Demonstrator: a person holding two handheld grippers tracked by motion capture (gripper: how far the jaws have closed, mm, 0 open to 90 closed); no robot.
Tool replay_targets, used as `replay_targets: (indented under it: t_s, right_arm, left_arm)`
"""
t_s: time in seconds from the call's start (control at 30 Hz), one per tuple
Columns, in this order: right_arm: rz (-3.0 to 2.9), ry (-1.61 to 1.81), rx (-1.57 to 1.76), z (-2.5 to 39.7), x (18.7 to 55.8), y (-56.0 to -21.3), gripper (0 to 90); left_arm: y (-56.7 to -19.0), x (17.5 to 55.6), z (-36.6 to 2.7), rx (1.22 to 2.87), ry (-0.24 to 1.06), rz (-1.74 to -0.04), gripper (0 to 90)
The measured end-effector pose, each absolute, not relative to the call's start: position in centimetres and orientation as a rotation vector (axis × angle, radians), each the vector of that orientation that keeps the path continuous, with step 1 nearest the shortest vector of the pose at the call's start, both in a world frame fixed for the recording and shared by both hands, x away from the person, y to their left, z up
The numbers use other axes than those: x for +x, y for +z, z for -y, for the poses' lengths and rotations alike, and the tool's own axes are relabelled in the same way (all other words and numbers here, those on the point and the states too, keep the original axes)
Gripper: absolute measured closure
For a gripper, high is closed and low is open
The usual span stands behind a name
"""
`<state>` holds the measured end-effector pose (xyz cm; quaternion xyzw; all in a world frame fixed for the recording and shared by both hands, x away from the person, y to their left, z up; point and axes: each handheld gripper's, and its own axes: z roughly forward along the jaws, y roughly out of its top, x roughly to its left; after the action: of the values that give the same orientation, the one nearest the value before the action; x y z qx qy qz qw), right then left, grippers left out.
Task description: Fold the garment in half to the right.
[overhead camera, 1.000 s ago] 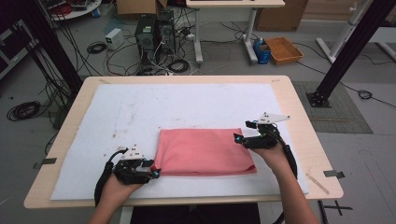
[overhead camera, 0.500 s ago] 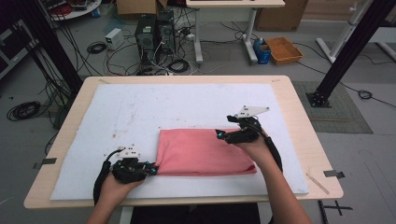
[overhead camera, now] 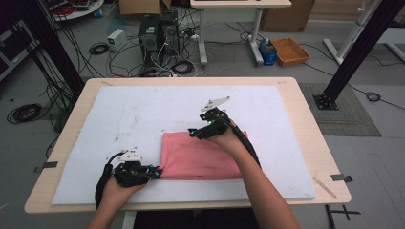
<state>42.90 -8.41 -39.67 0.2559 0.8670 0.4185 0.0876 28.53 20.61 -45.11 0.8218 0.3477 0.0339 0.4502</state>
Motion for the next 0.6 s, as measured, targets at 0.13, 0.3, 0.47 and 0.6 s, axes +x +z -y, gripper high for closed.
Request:
replay_targets:
  t_s: [0.13, 0.3, 0.47, 0.6]
  right_arm:
    - [-2.614, 1.228, 0.760, 6.3, 43.6, -40.0, 21.7]
    - [-2.664, 1.198, 0.732, 4.0, 44.1, -40.5, 21.7]
    - [-2.700, 1.151, 0.685, 2.0, 44.3, -41.0, 23.8]
    - [-2.725, 1.137, 0.687, 0.7, 44.4, -41.8, 24.9]
  left_arm:
    - [-45.0, 28.6, -20.6, 2.021, 0.080, -0.854, 80.6]
    - [-45.0, 28.6, -20.6, 2.012, 0.073, -0.842, 80.7]
    - [-45.0, 28.6, -20.6, 2.004, 0.067, -0.821, 80.6]
    - [-45.0, 28.7, -20.6, 2.003, 0.066, -0.810, 80.6]
